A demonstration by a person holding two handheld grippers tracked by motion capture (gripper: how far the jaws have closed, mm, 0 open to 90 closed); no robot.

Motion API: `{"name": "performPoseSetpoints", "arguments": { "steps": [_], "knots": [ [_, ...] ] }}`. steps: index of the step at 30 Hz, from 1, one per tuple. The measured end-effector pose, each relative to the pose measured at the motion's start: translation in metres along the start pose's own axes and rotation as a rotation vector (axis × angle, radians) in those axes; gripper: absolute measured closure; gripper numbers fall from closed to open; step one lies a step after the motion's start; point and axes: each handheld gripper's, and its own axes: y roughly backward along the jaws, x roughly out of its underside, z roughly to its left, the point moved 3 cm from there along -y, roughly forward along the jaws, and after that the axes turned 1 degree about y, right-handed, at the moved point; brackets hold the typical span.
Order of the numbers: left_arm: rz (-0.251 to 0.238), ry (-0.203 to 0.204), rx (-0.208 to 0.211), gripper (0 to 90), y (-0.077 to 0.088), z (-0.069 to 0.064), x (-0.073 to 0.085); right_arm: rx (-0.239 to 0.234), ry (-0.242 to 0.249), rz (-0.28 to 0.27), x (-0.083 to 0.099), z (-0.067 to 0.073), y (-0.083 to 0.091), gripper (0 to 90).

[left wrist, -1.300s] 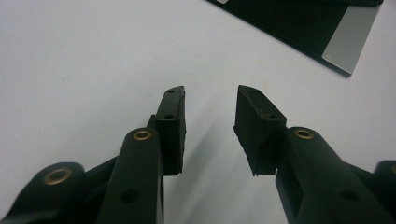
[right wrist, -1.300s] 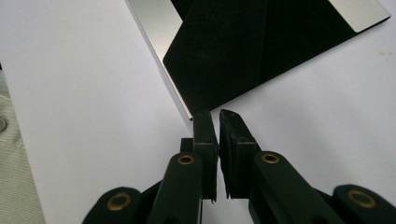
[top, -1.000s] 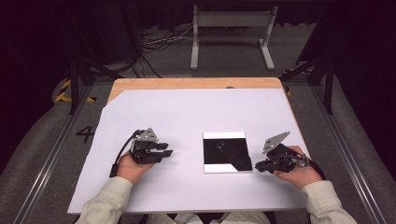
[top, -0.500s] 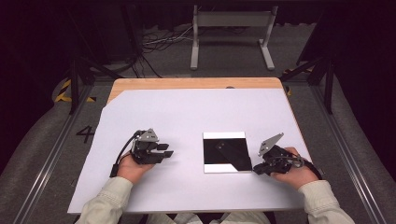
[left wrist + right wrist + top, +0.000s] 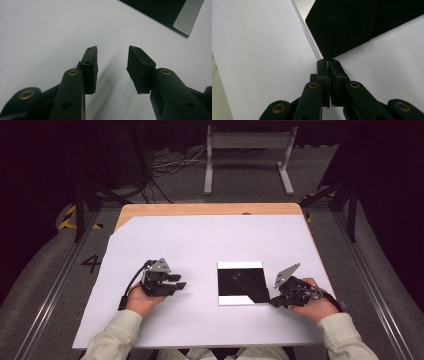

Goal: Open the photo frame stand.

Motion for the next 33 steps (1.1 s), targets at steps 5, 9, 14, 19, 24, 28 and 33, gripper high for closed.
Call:
{"name": "performPoseSetpoints", "arguments": {
  "steps": [5, 9, 14, 19, 24, 28, 33],
  "knots": [
    [0.005, -0.005, 0.003, 60.3, -0.001, 0.001, 0.000, 0.004, 0.010, -0.006, 0.000, 0.001, 0.001, 88.6],
    [0.003, -0.004, -0.001, 59.4, -0.002, 0.001, 0.001, 0.005, 0.014, -0.020, 0.000, 0.001, 0.004, 89.2],
    [0.002, -0.004, -0.004, 58.8, -0.002, 0.001, 0.001, 0.008, 0.019, -0.041, -0.001, 0.002, 0.009, 89.5],
    [0.001, 0.001, -0.008, 57.0, -0.003, 0.001, 0.002, 0.014, 0.028, -0.063, -0.002, 0.002, 0.014, 89.6],
    [-0.004, -0.006, -0.016, 55.3, -0.005, 0.002, 0.003, 0.025, 0.034, -0.100, -0.003, 0.003, 0.021, 89.7],
    [-0.008, -0.014, -0.017, 54.3, -0.005, 0.001, 0.002, 0.031, 0.041, -0.125, -0.005, 0.004, 0.025, 89.8],
    [-0.010, -0.017, -0.016, 53.8, -0.006, 0.001, 0.002, 0.038, 0.039, -0.147, -0.006, 0.004, 0.028, 89.8]
  ]
}}
